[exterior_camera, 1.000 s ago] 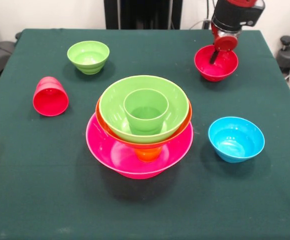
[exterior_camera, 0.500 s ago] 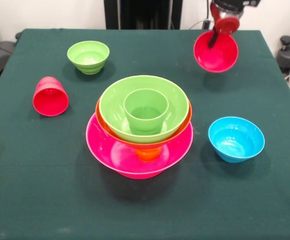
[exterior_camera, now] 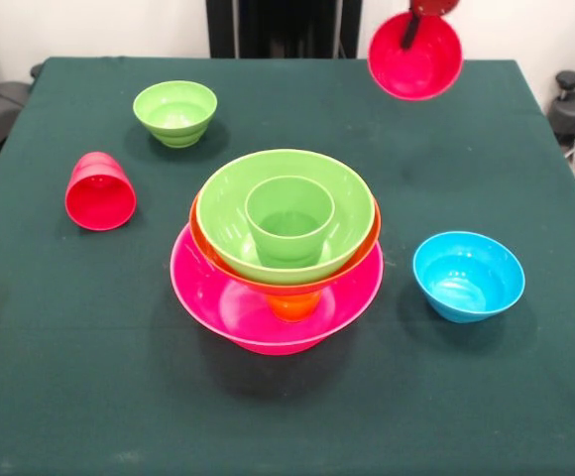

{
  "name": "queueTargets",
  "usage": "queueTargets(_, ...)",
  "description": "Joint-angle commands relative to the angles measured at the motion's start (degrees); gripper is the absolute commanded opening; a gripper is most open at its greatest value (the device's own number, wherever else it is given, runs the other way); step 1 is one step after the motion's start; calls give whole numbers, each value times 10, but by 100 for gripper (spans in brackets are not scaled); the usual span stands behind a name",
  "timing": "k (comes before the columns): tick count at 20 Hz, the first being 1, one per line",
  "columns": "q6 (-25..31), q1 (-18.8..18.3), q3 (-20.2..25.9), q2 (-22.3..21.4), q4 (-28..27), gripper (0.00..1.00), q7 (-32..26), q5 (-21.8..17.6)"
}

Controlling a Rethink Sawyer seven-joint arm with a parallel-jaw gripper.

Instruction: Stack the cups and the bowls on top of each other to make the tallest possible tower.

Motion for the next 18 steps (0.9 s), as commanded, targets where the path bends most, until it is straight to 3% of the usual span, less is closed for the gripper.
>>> queueTargets(1, 43, -51, 24, -22, -55, 0, -32, -78)
queueTargets(7, 74, -71, 20, -17, -101, 0, -28, -115)
queueTargets(18, 110, -95, 10, 30, -214, 0, -11, -167)
